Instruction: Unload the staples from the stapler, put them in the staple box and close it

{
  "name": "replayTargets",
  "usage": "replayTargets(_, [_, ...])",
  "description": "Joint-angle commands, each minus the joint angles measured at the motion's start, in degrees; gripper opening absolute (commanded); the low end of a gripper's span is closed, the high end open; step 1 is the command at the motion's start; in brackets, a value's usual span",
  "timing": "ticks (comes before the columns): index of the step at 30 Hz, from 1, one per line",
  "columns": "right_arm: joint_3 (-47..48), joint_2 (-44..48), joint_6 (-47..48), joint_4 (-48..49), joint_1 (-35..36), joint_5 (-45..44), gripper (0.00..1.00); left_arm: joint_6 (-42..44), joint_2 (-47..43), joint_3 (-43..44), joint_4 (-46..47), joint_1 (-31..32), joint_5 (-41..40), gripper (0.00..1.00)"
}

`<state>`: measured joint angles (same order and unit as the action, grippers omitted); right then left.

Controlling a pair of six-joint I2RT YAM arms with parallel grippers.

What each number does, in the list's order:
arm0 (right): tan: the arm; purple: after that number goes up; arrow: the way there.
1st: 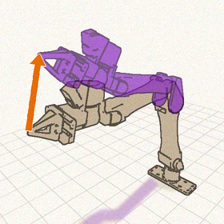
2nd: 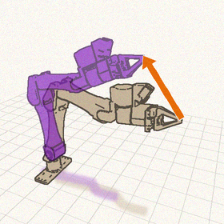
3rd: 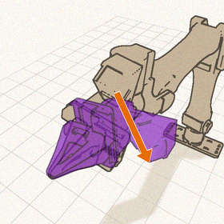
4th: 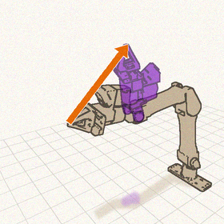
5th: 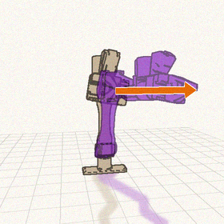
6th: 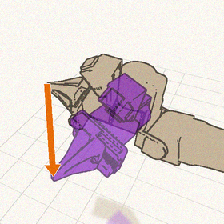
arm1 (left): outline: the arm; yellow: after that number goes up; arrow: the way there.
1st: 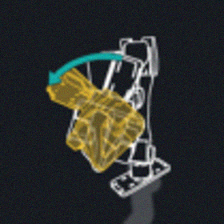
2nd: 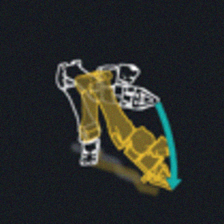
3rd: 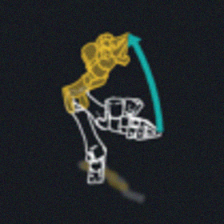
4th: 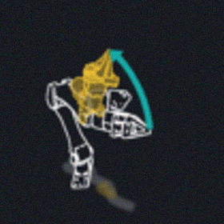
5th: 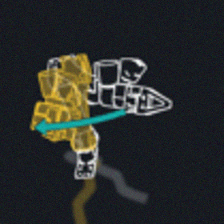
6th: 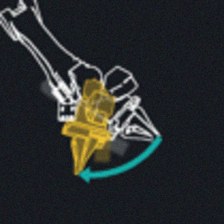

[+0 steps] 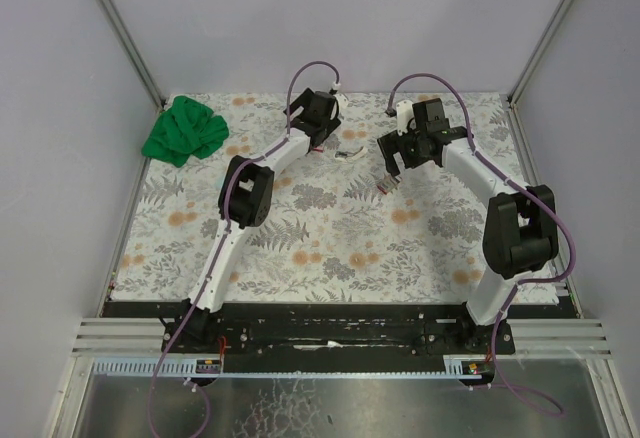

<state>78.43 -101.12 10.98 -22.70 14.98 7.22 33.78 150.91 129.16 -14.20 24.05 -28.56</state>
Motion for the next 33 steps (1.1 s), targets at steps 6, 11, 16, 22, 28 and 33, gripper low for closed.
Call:
replayTargets(6, [-0.4, 3.6, -0.1, 2.2, -0.2, 2.2, 0.99, 3.8, -2.7, -3.3, 0.1, 0.5, 3.4, 1.0])
replayTargets(11, [-0.6, 4.7, -0.3, 2.3, -0.2, 3.1, 0.99, 5.0, -4.9, -6.6, -2.9, 1.0, 5.1, 1.0])
replayTargets(16, [-1.1, 5.3, -0.2, 2.6, -0.1, 3.5, 0.99, 3.0, -6.0, -7.3, -7.7, 1.2, 5.9, 1.0])
replayTargets(22, [-1.1, 5.6, -0.2, 2.7, -0.2, 3.9, 0.99, -2.3, -8.8, -9.3, -11.3, 1.2, 4.8, 1.0])
replayTargets(28, [-1.2, 5.6, -0.3, 2.8, -0.2, 4.2, 0.99, -6.1, -11.5, -12.2, -13.9, 1.6, 7.1, 1.0])
replayTargets(33, [-1.2, 5.6, -0.4, 2.8, -0.2, 4.4, 0.99, -7.2, -13.6, -15.8, -12.4, 2.6, 10.3, 1.0])
